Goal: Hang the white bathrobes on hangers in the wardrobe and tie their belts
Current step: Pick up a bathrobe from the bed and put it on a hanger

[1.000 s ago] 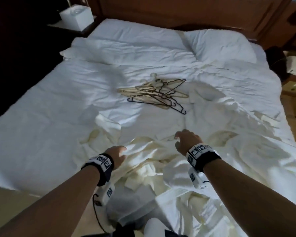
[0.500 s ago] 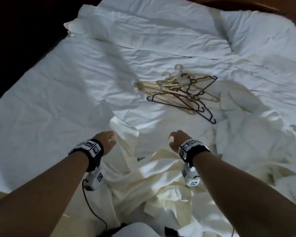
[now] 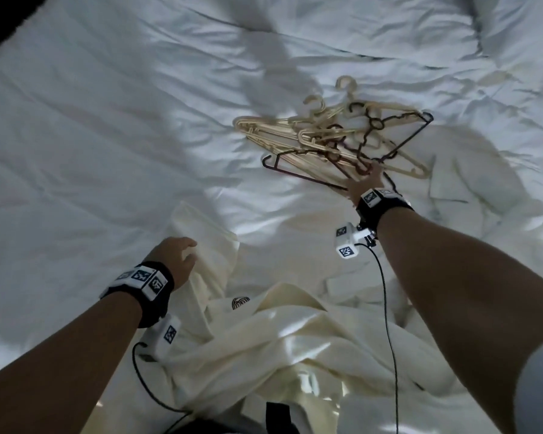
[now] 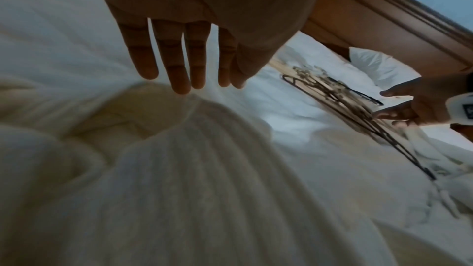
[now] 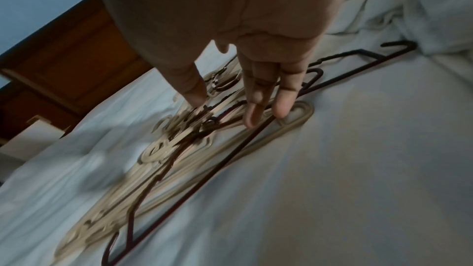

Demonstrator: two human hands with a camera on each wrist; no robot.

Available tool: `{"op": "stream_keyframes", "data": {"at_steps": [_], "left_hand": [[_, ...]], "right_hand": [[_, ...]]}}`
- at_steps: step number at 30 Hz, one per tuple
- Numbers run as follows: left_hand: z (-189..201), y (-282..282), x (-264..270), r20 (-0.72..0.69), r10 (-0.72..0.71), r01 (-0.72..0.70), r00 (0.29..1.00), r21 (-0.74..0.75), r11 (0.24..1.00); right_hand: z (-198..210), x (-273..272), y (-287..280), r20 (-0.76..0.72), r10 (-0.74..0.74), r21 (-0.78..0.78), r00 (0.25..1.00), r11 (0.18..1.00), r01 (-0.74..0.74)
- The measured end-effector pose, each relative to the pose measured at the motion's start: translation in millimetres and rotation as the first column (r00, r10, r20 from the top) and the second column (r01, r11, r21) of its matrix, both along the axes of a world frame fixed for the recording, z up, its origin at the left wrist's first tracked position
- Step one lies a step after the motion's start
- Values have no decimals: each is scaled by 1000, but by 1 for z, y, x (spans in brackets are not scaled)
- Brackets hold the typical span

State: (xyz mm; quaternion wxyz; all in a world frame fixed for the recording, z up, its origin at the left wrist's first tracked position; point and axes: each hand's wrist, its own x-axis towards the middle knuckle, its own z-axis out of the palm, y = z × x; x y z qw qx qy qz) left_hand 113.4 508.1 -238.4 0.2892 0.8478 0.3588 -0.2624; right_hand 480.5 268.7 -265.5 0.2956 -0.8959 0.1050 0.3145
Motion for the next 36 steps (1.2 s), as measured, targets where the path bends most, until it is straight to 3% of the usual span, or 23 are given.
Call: {"op": "stream_keyframes", "data": {"at_steps": [3, 5, 8, 11, 13, 17, 19, 21, 23, 25, 27, 29, 32, 36], "left_hand": [[-1, 7, -11, -41, -1, 2, 999, 30, 1000], [1, 11, -18, -66, -53, 55, 996, 32, 998], [1, 18, -39, -198, -110, 124, 974, 61, 990], [-2, 26, -62, -286, -70, 107, 956, 116, 987], [-2, 23, -79, -333, -1, 55, 943, 152, 987], [-5, 12, -107, -425, 292, -229, 857, 195, 954], [-8, 6, -113, -363, 491, -447, 792, 205, 871], [-11, 5, -116, -279, 662, -661, 696, 114, 742], [-8, 6, -124, -304, 705, -738, 641, 10, 675], [8, 6, -127, -277, 658, -703, 700, -101, 704], [35, 1, -124, -143, 596, -613, 790, -192, 766], [67, -8, -123, 20, 579, -547, 815, -305, 780], [118, -27, -130, 215, 607, -466, 765, -466, 752], [170, -40, -153, 338, 675, -349, 656, -657, 668]], "right_hand": [[-1, 18, 3, -10, -26, -1, 1000, 1000, 26], [-11, 35, -5, -11, 32, -41, 999, 999, -32], [-21, 45, -1, 40, 321, -248, 946, 921, -302], [-15, 37, -4, 78, 472, -254, 878, 861, -440], [-3, 19, -7, 164, 475, -247, 865, 868, -430], [25, -52, -6, 259, 476, -151, 841, 880, -451], [41, -108, -9, 286, 502, -54, 816, 859, -509], [55, -164, -18, 275, 574, 19, 771, 798, -602], [65, -213, -24, 218, 667, 51, 712, 721, -691], [73, -258, -28, 171, 727, 90, 665, 661, -745], [85, -296, -28, 143, 753, 114, 642, 632, -766], [98, -324, -25, 156, 747, 128, 646, 633, -763], [123, -354, -16, 232, 686, 172, 690, 669, -723], [161, -381, -1, 375, 559, 250, 739, 707, -662]]}}
